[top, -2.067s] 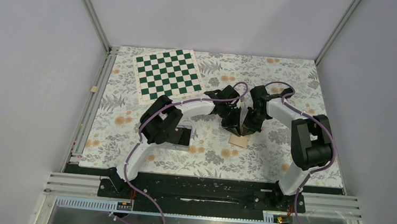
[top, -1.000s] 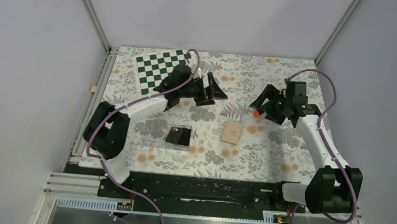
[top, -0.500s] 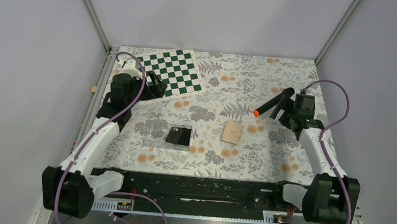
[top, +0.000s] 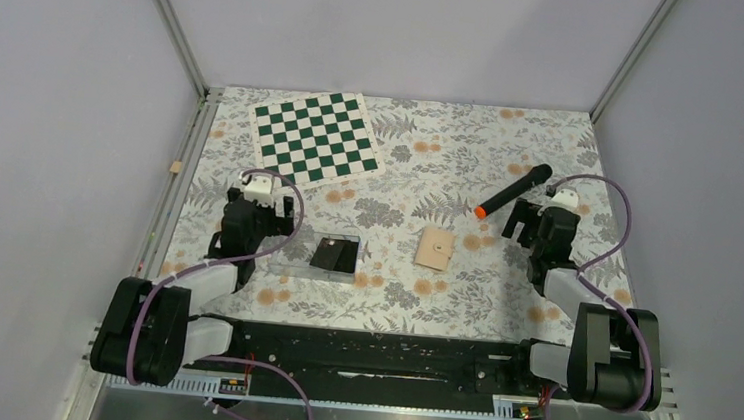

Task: Put the credit cards into the card holder
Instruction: Reset both arms

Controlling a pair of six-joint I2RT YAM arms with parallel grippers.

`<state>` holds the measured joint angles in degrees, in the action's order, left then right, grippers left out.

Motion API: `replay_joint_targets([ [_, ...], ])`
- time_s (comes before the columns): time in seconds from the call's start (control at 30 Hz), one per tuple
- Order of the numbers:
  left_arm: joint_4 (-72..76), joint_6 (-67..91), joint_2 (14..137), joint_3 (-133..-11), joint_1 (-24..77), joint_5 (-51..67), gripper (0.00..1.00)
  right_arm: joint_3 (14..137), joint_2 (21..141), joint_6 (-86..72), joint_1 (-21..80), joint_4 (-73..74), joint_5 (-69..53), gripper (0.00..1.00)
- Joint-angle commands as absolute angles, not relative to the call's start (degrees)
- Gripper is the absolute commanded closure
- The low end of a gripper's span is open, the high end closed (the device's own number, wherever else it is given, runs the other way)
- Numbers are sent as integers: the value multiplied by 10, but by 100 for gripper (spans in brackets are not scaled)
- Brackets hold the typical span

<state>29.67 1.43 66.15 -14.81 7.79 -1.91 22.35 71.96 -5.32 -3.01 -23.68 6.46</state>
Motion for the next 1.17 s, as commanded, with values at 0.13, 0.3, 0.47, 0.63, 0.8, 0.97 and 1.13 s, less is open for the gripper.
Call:
replay_joint_targets([
  [0.13, 641, -7, 771, -124, 42, -24, 1, 160, 753, -50, -29, -540, 34, 1],
  [0.3, 626, -2, 765, -122, 41, -43, 1, 162, 780, -37, -16, -556, 30, 1],
  [0.47, 590, 16, 771, -145, 38, -55, 1, 162, 778, -37, -16, -554, 28, 1],
  [0.63, 589, 17, 771, -146, 38, -57, 1, 162, 777, -35, -16, -555, 22, 1],
  [0.8, 591, 17, 771, -145, 38, -59, 1, 161, 778, -35, -16, -555, 20, 0],
  [0.97, 595, 17, 771, -143, 38, -62, 1, 162, 778, -34, -16, -555, 20, 1],
  [1.13, 593, 17, 771, -144, 38, -60, 1, 162, 778, -34, -16, -555, 20, 1],
])
